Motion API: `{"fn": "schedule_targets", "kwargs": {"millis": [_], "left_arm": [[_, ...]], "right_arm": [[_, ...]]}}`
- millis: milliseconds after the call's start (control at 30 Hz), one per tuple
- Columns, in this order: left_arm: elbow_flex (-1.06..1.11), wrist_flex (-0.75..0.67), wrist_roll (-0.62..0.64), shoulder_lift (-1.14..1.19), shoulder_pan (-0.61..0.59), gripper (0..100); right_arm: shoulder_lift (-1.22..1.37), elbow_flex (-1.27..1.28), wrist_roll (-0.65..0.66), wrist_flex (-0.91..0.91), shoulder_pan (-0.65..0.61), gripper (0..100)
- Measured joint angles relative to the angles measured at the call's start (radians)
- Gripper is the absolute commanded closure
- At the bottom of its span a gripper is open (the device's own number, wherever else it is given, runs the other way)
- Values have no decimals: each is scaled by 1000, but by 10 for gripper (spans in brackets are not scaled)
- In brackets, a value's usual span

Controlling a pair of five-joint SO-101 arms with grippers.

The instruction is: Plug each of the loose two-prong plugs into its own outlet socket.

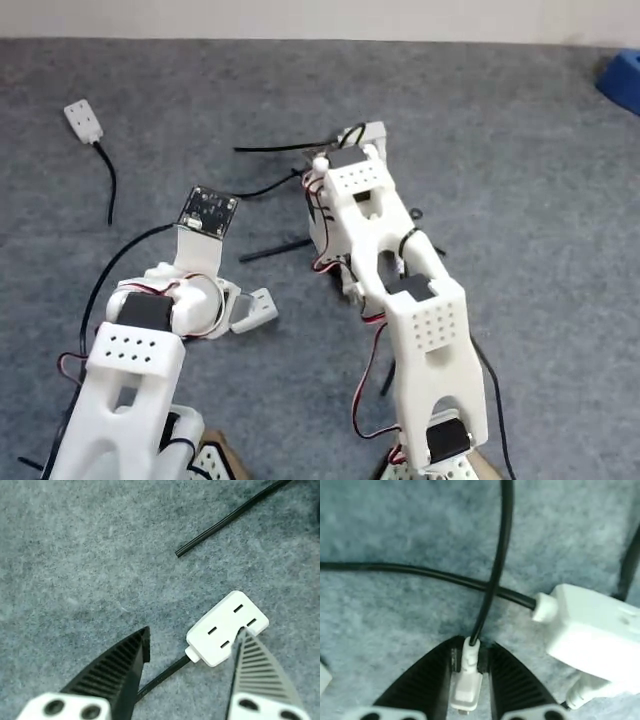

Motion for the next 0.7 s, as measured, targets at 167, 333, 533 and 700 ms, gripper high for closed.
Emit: {"fn": "schedule_targets", "kwargs": {"millis": [167, 333, 533, 700], "left_arm": [[0, 0, 0, 0, 0, 729], [-11, -3, 0, 0, 21, 721], [-84, 12, 0, 0, 175, 555], [-192, 89, -2, 0, 209, 537]], "right_arm": [[-140, -64, -29, 77, 0, 992], [-299, -69, -103, 101, -5, 992], [-364, -69, -160, 104, -69, 992], [-364, -69, -164, 104, -95, 992]]}}
